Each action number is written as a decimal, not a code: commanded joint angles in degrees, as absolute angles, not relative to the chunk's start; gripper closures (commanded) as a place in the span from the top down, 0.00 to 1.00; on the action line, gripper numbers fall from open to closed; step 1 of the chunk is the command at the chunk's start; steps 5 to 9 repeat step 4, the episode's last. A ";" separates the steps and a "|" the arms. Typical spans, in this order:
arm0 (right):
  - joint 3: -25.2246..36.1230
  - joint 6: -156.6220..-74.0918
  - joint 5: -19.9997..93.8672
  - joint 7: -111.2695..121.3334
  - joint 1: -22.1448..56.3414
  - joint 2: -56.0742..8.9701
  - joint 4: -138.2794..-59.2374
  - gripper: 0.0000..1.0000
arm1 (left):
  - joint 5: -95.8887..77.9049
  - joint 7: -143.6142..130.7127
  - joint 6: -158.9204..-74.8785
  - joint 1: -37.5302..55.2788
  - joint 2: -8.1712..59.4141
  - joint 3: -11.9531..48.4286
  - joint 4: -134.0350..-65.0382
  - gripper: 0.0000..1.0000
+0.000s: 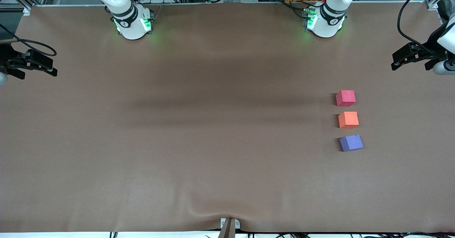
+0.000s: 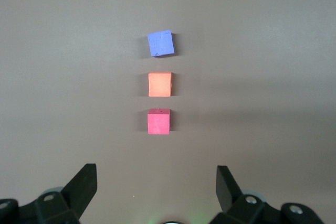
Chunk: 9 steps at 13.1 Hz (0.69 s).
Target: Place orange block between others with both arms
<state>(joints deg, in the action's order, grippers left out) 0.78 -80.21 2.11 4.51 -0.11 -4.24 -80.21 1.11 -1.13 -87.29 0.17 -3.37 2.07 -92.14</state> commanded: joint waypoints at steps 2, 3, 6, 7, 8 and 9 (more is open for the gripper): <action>1.05 -79.80 2.81 4.31 0.18 -4.31 -80.07 1.00 | 1.58 -1.23 -85.78 0.35 -2.99 1.93 -90.79 1.00; 1.05 -80.07 2.81 4.31 0.00 -4.31 -80.07 1.00 | 1.58 -1.23 -85.78 0.35 -2.99 1.93 -90.79 1.00; 1.05 -80.50 2.81 4.31 -0.09 -4.31 -80.07 1.00 | 1.58 -1.32 -85.69 0.35 -2.99 1.93 -90.70 1.00; 1.05 -80.50 2.81 4.31 -0.09 -4.31 -80.07 1.00 | 1.58 -1.32 -85.69 0.35 -2.99 1.93 -90.70 1.00; 1.05 -80.50 2.81 4.31 -0.09 -4.31 -80.07 1.00 | 1.58 -1.32 -85.69 0.35 -2.99 1.93 -90.70 1.00; 1.05 -80.50 2.81 4.31 -0.09 -4.31 -80.07 1.00 | 1.58 -1.32 -85.69 0.35 -2.99 1.93 -90.70 1.00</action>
